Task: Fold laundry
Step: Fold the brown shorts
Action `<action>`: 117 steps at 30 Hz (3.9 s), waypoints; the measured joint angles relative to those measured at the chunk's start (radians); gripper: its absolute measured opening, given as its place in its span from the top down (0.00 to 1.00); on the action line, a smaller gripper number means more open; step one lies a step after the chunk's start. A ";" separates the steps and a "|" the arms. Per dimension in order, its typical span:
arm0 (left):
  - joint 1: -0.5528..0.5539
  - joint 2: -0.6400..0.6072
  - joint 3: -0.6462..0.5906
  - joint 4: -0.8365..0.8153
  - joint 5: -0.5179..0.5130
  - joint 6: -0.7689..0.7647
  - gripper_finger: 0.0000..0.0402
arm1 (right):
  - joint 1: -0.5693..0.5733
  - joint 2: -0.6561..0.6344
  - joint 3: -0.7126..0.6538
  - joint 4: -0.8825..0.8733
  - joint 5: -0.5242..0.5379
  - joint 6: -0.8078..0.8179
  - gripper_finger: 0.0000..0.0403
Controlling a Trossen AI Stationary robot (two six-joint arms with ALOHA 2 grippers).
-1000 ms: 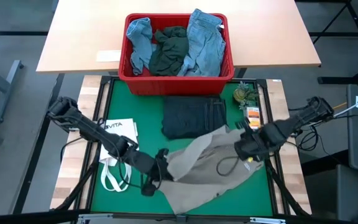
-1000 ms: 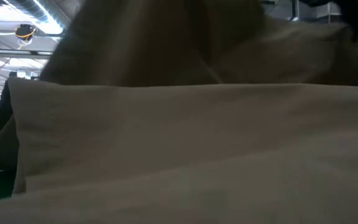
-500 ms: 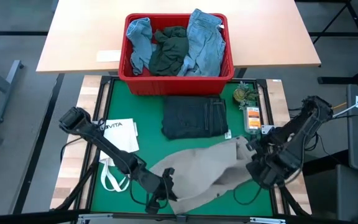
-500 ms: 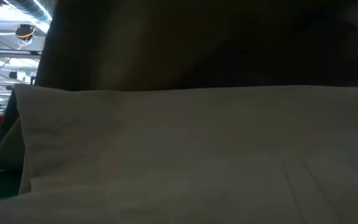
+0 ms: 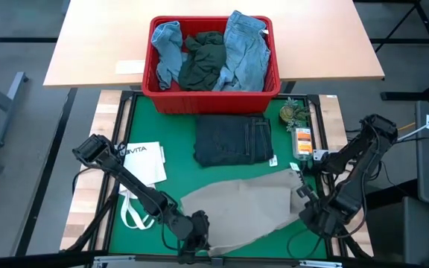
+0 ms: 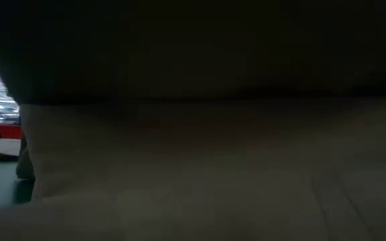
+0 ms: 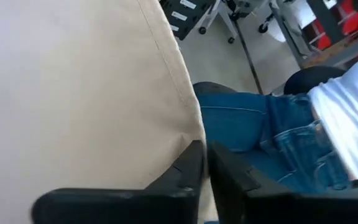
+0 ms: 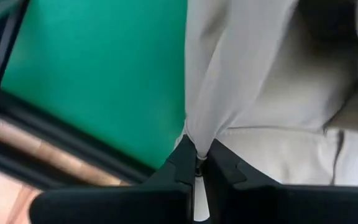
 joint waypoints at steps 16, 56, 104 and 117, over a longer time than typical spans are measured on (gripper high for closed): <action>0.051 0.000 0.000 -0.006 0.002 -0.024 0.61 | -0.001 0.000 -0.044 -0.002 -0.086 0.120 0.65; 0.178 -0.011 -0.135 -0.719 -0.223 -0.150 0.80 | -0.145 -0.001 0.132 -0.210 0.359 0.109 0.53; 0.197 -0.152 0.060 -0.791 -0.099 0.027 0.89 | -0.695 0.000 -0.089 0.051 0.158 -0.786 0.53; 0.177 -0.152 0.060 -0.788 -0.134 0.025 0.89 | -0.695 0.000 -0.158 0.147 0.206 -0.798 0.53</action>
